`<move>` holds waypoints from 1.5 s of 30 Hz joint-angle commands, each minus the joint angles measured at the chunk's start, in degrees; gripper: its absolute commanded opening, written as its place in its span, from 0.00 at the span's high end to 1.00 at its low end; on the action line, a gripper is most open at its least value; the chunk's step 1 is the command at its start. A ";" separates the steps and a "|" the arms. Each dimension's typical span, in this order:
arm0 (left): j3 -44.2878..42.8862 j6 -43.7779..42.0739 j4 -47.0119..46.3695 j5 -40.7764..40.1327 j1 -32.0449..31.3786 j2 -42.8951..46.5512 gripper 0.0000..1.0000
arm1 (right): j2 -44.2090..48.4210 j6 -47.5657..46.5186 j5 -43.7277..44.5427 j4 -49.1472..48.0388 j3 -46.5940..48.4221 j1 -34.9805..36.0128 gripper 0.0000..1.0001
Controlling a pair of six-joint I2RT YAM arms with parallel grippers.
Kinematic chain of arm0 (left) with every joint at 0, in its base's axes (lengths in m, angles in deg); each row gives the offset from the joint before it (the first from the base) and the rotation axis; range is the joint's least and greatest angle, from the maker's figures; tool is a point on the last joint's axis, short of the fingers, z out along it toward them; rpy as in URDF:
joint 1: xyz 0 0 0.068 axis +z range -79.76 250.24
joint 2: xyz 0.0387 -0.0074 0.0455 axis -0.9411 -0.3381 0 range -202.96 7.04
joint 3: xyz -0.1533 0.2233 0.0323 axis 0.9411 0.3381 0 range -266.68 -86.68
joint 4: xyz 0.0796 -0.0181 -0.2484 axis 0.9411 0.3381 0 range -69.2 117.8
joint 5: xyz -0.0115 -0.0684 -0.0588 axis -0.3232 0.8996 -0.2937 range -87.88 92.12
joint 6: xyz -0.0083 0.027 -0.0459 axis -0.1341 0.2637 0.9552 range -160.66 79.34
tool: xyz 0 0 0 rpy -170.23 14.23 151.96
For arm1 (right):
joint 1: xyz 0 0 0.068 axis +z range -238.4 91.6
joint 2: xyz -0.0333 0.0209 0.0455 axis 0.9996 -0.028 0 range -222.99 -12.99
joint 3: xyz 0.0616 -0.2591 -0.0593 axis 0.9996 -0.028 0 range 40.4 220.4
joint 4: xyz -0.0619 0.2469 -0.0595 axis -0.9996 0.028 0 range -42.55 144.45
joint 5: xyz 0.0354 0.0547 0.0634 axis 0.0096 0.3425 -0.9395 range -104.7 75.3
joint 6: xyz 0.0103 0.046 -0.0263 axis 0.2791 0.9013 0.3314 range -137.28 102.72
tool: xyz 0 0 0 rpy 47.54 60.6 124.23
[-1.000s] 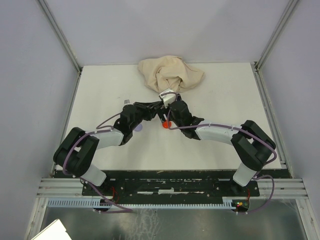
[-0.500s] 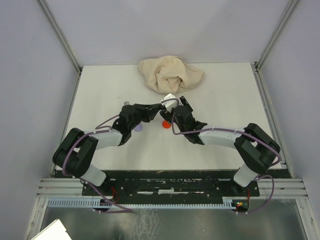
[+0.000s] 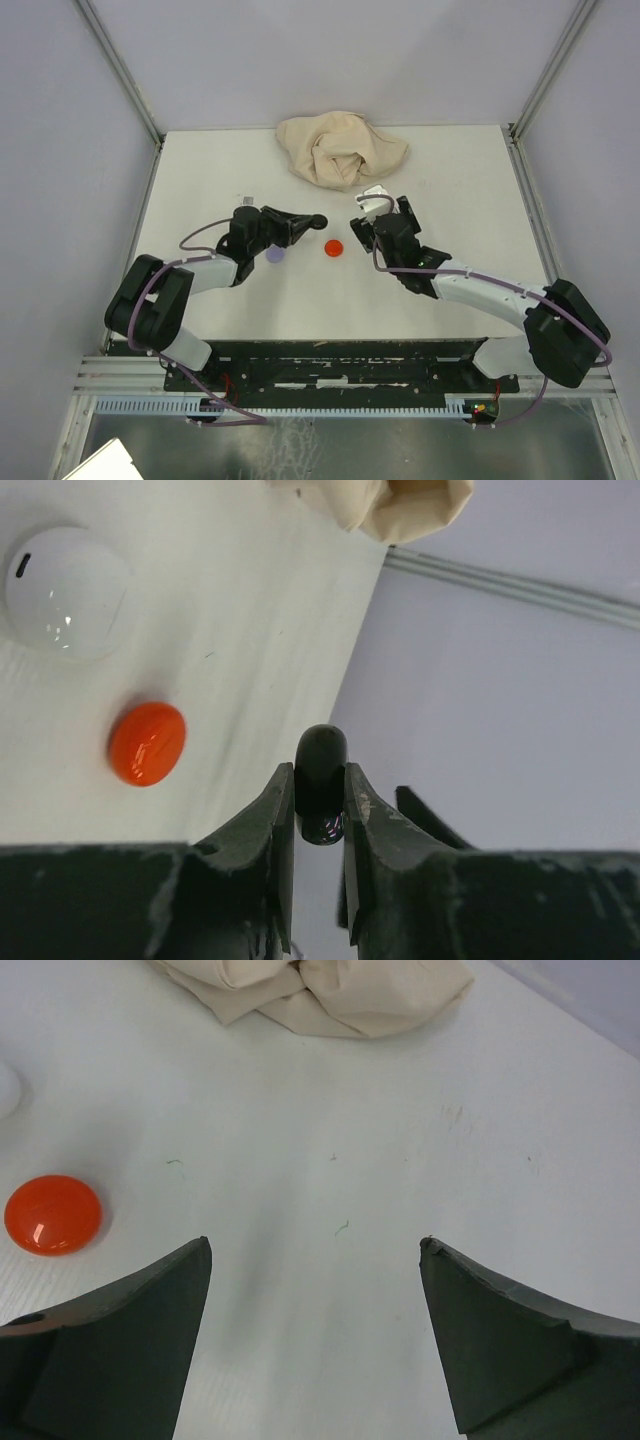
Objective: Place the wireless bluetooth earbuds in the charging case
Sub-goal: Place the charging case at the center of the board.
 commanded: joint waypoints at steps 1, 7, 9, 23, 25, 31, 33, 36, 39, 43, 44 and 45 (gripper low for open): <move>0.18 -15.27 3.82 4.21 -0.31 1.77 0.97 | 4.40 7.27 -2.32 6.66 2.38 -2.29 0.07; 4.22 -27.23 14.01 -3.03 -0.85 9.19 0.97 | 4.48 8.15 -4.81 7.05 3.08 -3.39 0.07; 5.74 -29.14 15.54 -4.52 -0.88 11.43 0.97 | 4.14 8.64 -5.58 7.02 3.10 -3.56 0.07; 10.30 -32.72 13.60 -7.66 -3.55 11.67 0.97 | 2.76 13.69 -9.35 9.93 4.73 -5.62 0.05; 10.26 -32.84 13.40 -8.02 -4.30 10.93 0.97 | 2.67 15.30 -10.17 11.42 5.51 -6.60 0.03; 10.68 -33.11 11.57 -8.52 -5.62 8.73 0.97 | 3.41 16.76 -11.43 12.43 5.87 -8.52 0.03; 11.17 -33.04 10.48 -8.51 -5.88 8.07 0.97 | 3.38 16.79 -11.61 12.87 6.13 -8.78 0.03; 11.61 -33.15 9.76 -8.56 -6.07 7.52 0.97 | 3.37 16.98 -12.20 12.89 6.06 -9.05 0.03; 11.62 -33.68 9.75 -8.24 -6.17 7.18 0.94 | 3.23 17.29 -12.75 12.85 6.10 -9.23 0.03; 11.80 -33.90 10.16 -8.00 -6.31 7.14 0.70 | 3.08 17.54 -13.18 13.03 6.30 -9.45 0.02; 11.82 -33.96 10.82 -8.16 -6.27 7.45 0.64 | 3.09 17.62 -13.38 13.09 6.32 -9.56 0.02; 11.77 -34.05 11.52 -8.51 -6.32 7.85 0.60 | 3.02 17.71 -13.49 13.11 6.34 -9.63 0.02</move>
